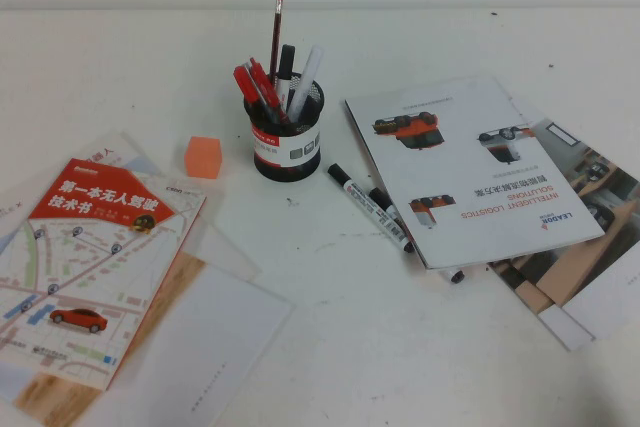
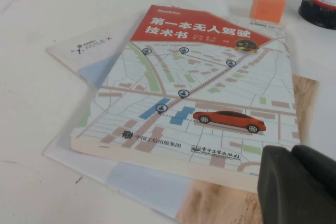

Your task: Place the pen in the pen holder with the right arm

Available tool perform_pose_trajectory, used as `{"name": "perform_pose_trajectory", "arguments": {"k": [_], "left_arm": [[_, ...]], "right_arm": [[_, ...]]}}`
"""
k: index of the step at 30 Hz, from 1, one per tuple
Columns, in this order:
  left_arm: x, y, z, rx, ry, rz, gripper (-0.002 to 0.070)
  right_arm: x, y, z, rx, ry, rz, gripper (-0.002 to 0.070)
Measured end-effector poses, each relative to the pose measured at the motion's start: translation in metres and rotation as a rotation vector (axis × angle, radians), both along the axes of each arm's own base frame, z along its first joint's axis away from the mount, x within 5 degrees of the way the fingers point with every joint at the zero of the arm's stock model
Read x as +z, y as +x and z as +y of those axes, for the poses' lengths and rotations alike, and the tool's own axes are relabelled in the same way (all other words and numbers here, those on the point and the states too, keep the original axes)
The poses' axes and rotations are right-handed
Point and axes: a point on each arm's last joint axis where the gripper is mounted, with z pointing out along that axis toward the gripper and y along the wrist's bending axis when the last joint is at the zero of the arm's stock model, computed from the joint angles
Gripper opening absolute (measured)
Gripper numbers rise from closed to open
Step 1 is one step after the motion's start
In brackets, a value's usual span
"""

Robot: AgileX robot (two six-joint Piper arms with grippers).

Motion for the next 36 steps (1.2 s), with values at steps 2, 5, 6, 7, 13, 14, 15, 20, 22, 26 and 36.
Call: {"name": "perform_pose_trajectory", "arguments": {"k": [2, 5, 6, 7, 13, 14, 15, 20, 22, 26, 36], "left_arm": [[0.000, 0.000, 0.000, 0.000, 0.000, 0.000, -0.0004], [0.000, 0.000, 0.000, 0.000, 0.000, 0.000, -0.0004], [0.000, 0.000, 0.000, 0.000, 0.000, 0.000, -0.0004], [0.000, 0.000, 0.000, 0.000, 0.000, 0.000, -0.0004], [0.000, 0.000, 0.000, 0.000, 0.000, 0.000, -0.0004], [0.000, 0.000, 0.000, 0.000, 0.000, 0.000, -0.0004], [0.000, 0.000, 0.000, 0.000, 0.000, 0.000, -0.0004], [0.000, 0.000, 0.000, 0.000, 0.000, 0.000, -0.0004], [0.000, 0.000, 0.000, 0.000, 0.000, 0.000, -0.0004], [0.000, 0.000, 0.000, 0.000, 0.000, 0.000, -0.0004], [0.000, 0.000, 0.000, 0.000, 0.000, 0.000, -0.0004]], "right_arm": [[0.000, 0.000, 0.000, 0.000, 0.000, 0.000, -0.0020], [0.000, 0.000, 0.000, 0.000, 0.000, 0.000, -0.0020], [0.000, 0.000, 0.000, 0.000, 0.000, 0.000, -0.0020], [0.000, 0.000, 0.000, 0.000, 0.000, 0.000, -0.0020], [0.000, 0.000, 0.002, 0.003, 0.050, 0.003, -0.0020], [0.000, 0.000, 0.003, 0.006, 0.087, 0.004, -0.0020], [0.001, 0.000, 0.004, 0.009, 0.134, 0.002, -0.0020], [0.010, 0.001, 0.011, 0.014, 0.477, -0.056, -0.0020], [0.014, 0.001, 0.012, 0.009, 0.623, -0.076, -0.0020], [0.019, 0.001, 0.014, -0.002, 0.872, -0.091, -0.0020], [0.022, 0.001, 0.014, -0.009, 1.043, -0.091, -0.0020]]}}
